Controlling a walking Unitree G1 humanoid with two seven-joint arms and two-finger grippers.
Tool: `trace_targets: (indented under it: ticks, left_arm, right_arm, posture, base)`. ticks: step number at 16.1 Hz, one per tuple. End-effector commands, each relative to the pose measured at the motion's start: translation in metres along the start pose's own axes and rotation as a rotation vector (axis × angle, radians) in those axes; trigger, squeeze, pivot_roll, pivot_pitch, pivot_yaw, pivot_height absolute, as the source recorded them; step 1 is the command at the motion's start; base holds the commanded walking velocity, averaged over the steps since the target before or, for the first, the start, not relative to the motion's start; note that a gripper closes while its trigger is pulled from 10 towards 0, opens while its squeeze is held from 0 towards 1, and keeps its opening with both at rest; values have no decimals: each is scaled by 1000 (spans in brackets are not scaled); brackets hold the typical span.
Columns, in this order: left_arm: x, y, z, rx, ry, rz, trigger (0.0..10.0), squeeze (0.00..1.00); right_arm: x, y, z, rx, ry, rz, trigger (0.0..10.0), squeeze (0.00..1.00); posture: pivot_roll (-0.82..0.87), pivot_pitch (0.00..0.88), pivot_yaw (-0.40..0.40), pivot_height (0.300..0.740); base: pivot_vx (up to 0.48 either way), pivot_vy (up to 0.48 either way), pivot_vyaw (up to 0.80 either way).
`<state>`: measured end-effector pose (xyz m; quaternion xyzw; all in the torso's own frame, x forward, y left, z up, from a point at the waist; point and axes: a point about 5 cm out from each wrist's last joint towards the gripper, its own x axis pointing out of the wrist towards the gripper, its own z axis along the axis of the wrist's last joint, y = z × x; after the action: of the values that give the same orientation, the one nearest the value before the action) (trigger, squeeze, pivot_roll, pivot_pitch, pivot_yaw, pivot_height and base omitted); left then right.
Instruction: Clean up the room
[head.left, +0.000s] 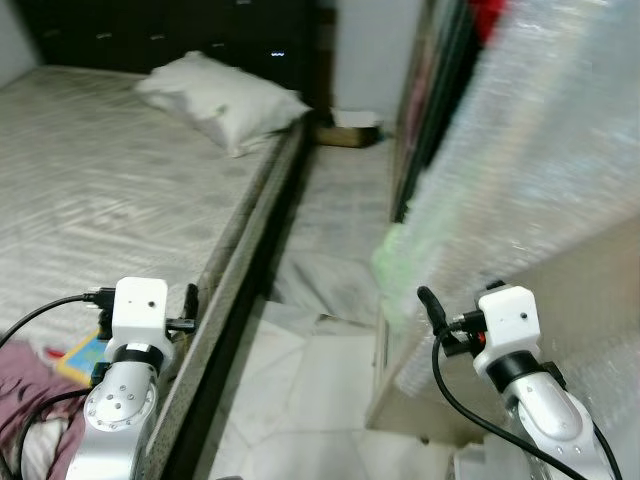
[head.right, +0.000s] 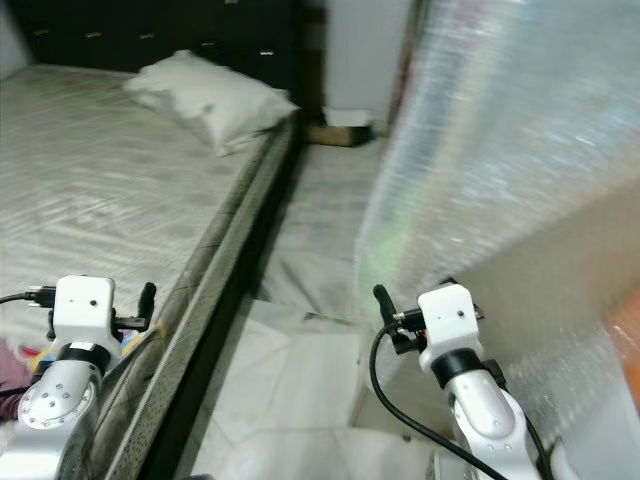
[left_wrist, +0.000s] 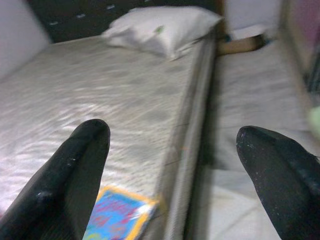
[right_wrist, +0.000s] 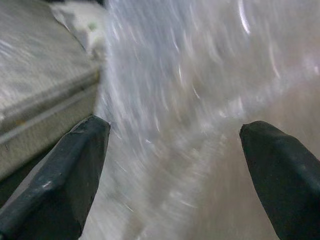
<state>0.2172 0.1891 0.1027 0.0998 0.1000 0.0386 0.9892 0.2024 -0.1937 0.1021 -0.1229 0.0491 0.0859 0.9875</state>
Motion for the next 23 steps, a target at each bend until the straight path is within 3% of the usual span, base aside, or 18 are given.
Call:
trace_targets:
  ticks: [1,10,16,18,23]
  left_arm:
    - [-1,4,-2,1,10,14,10000,0]
    - [3,-1,5,-45,-22,-2,10000,0]
    - [4,-3,7,-82,-24,-21,10000,0]
    - [4,-4,8,-88,-26,-26,10000,0]
    - [2,-2,10,-89,-43,-23,10000,0]
  right_arm:
    - [1,1,-3,0,6,-9,10000,0]
    - [2,-3,1,4,-8,-47,10000,0]
    - [0,-1,-2,10,1,-52,10000,0]
    - [-2,-2,-2,8,1,-55,10000,0]
    - [-33,-9,-1,-54,35,-188,10000,0]
  posture:
    - [-56,14,-6,740]
    - [-63,13,1,740]
    - [-65,21,0,740]
    - [-65,24,-1,740]
    - [-83,41,4,740]
  base:
    - [0,0,0]
    - [0,0,0]
    - [0,0,-800]
    - [0,0,0]
    - [0,0,0]
